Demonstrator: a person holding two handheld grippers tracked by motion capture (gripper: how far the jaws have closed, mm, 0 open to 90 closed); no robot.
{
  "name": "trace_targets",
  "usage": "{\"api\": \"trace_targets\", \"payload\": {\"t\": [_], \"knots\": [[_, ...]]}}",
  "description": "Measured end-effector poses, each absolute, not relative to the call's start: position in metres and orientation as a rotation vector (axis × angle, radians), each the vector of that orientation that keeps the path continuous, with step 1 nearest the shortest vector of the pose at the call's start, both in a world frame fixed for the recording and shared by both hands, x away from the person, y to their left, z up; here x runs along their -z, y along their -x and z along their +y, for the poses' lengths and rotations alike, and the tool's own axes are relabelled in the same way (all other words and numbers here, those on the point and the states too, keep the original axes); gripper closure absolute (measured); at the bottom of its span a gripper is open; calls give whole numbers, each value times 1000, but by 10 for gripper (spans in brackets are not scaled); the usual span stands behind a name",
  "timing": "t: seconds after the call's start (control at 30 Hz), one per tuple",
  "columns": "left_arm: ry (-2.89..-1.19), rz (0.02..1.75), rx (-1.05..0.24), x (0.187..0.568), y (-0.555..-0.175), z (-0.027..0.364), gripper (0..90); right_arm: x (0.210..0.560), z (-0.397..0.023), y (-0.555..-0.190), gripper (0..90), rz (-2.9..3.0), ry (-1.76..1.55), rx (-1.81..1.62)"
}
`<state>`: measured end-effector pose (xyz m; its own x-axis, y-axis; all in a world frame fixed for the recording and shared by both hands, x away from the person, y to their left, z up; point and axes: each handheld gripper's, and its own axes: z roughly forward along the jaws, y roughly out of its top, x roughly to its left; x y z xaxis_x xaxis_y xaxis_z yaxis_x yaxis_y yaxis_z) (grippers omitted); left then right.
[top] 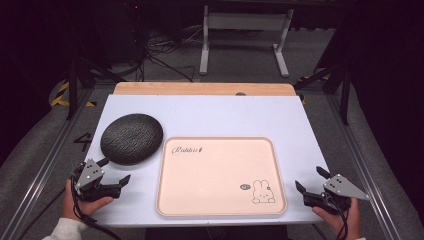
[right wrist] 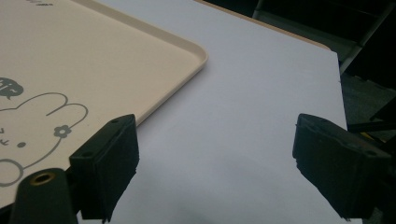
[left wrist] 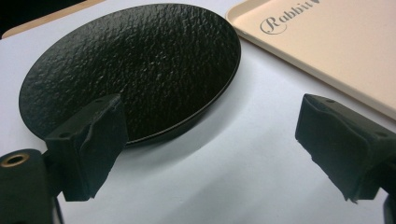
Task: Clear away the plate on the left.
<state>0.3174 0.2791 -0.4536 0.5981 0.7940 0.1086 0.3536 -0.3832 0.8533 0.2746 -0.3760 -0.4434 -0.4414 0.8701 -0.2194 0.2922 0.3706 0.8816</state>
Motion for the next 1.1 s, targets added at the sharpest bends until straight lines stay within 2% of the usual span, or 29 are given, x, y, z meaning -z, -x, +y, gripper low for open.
{"api": "trace_targets", "payload": {"t": [0.33,0.5,1.0,1.1], "knots": [[-1993,903,-674,452,-321,274,93,443,-376,-275,148,1927,-1002,-1041],[-2106,867,-809,450,-329,261,102,444,-375,-276,149,1933,-998,-1040],[-2326,782,-1049,455,-358,231,202,445,-375,-276,153,1941,-1002,-1036],[-2374,745,-1098,457,-362,225,200,445,-375,-276,155,1944,-1001,-1035]]}}
